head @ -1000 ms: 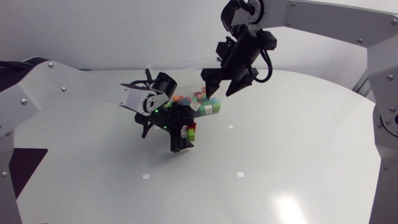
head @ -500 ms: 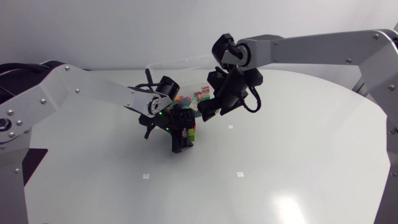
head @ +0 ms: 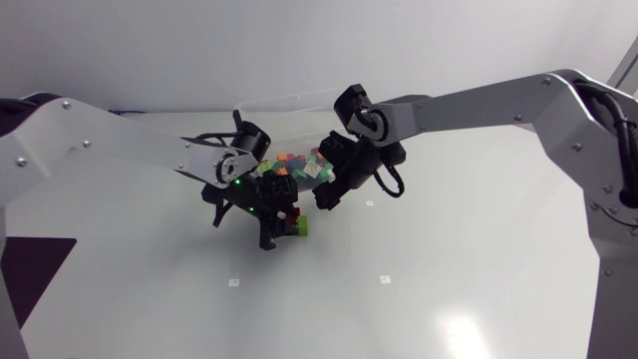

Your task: Place the duplo bricks in the container

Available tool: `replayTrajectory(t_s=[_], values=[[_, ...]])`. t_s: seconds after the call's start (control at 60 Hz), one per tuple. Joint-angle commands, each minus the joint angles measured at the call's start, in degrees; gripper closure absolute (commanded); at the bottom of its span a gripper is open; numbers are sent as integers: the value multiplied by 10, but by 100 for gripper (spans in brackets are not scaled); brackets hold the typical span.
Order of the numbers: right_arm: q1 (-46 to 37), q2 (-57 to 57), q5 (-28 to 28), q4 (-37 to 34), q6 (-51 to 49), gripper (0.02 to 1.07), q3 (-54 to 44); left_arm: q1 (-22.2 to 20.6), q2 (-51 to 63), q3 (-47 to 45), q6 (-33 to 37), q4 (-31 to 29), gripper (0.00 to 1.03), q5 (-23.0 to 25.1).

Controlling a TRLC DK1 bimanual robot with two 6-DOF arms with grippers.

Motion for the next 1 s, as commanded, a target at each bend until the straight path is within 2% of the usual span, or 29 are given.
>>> replayTrajectory(t_s=[0.0,0.217,0.583,0.65,0.75,0.883,0.983], values=[[4,15,-4,4,-20,15,-14,3,-31,-22,23,-14,48,14],[15,0,-22,7,-53,15,-49,12,-50,-44,36,-19,48,16],[29,16,-27,3,-74,14,-43,40,9,1,32,8,47,9],[29,14,-27,0,-75,14,-44,41,29,21,30,8,41,10],[29,8,-27,0,-76,14,-50,40,52,46,29,7,40,10],[30,0,-27,0,-79,14,-60,42,73,68,29,7,27,10],[30,1,-27,4,-82,14,-66,42,84,77,32,7,25,10]])
